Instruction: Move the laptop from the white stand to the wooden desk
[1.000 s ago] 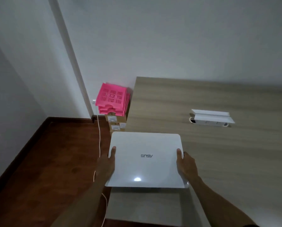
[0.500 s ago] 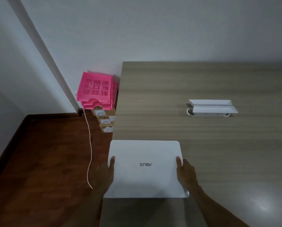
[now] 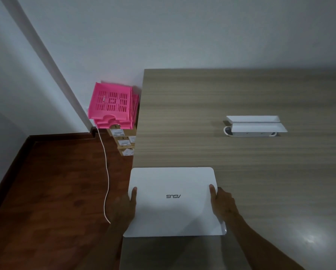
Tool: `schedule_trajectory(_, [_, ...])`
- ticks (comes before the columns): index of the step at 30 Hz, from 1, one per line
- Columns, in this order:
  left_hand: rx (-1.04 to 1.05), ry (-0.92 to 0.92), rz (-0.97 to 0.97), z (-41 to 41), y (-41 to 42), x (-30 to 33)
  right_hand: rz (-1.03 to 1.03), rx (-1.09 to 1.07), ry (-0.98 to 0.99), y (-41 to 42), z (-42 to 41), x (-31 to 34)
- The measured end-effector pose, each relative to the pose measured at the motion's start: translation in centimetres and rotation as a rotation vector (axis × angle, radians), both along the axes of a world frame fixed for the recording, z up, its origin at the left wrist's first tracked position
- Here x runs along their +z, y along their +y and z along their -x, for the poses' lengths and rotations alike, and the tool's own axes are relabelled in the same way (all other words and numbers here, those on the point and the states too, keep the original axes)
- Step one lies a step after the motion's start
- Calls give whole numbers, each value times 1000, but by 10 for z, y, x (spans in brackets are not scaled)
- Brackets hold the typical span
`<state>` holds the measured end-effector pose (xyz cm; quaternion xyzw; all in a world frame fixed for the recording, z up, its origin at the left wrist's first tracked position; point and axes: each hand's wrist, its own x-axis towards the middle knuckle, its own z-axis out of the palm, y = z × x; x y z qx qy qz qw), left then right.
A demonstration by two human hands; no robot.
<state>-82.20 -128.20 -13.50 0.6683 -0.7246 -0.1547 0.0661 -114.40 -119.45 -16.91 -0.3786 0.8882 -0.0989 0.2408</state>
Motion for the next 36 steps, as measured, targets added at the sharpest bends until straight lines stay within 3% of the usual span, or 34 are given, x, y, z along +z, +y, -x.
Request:
schedule_trajectory(2, [-47,46,232,6,-1,-10,-15,8,4,-1,1,-2])
schedule_trajectory(4, [-144,-48,330,4,2,-19,-26,9,12,-1,2,-4])
schedule_trajectory(11, [-44,-160,-27,-3,-12,-42,-65,-9,2,-4,5,-7])
schedule_trajectory(17, [131,-29,-93,1,-12,-38,136,-174,-108,-1,-2,8])
schedule_trajectory(28, [-140,29,89,-11,50,-5,250,360,25,41,-32,31])
schedule_trajectory(36, [-247,10,87,-19,130,-26,353,417,5,105,-69,21])
